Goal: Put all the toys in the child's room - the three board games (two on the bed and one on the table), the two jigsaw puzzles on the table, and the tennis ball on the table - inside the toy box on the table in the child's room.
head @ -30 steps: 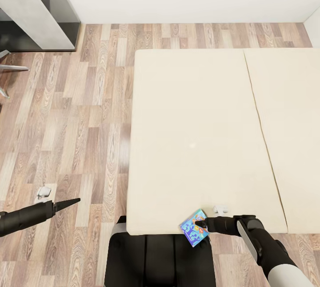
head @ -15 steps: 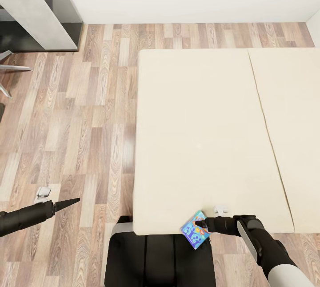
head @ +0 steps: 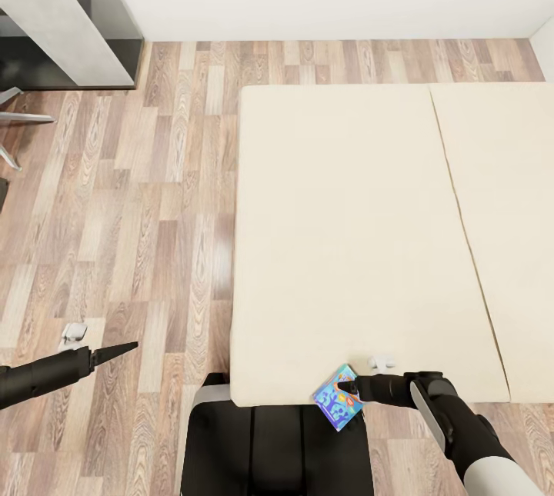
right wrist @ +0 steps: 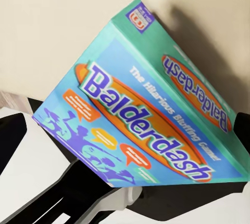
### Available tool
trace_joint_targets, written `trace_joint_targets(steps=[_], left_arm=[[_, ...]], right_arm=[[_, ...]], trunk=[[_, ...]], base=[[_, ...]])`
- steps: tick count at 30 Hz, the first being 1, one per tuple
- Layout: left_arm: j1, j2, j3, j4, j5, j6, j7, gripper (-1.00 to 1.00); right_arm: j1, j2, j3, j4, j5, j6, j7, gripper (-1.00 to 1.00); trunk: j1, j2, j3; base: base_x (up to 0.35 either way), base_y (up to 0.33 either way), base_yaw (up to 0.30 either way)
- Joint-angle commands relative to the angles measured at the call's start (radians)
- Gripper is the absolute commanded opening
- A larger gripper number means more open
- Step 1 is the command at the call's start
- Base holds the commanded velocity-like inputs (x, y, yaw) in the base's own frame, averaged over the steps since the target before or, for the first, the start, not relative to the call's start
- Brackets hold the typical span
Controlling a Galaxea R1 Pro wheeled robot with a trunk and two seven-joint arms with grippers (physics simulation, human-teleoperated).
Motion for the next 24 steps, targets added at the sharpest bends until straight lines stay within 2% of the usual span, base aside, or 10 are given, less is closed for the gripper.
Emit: trace_joint_targets(steps=[1, 24], left_arm=[[0.000, 0.000, 0.000, 0.000, 0.001, 0.010, -0.003, 1.00], [0.000, 0.000, -0.002, 0.000, 0.001, 0.010, -0.002, 1.00]], right_arm=[[0.000, -0.001, 0.001, -0.001, -0.008, 0.008, -0.002, 1.00], [0.000, -0.001, -0.002, -0.002, -0.009, 0.009, -0.002, 1.00]], trunk=[[0.001, -0.002, -0.001], [0.001, -0.002, -0.001]], base=[[0.000, 0.000, 0.000], [0.000, 0.000, 0.000]])
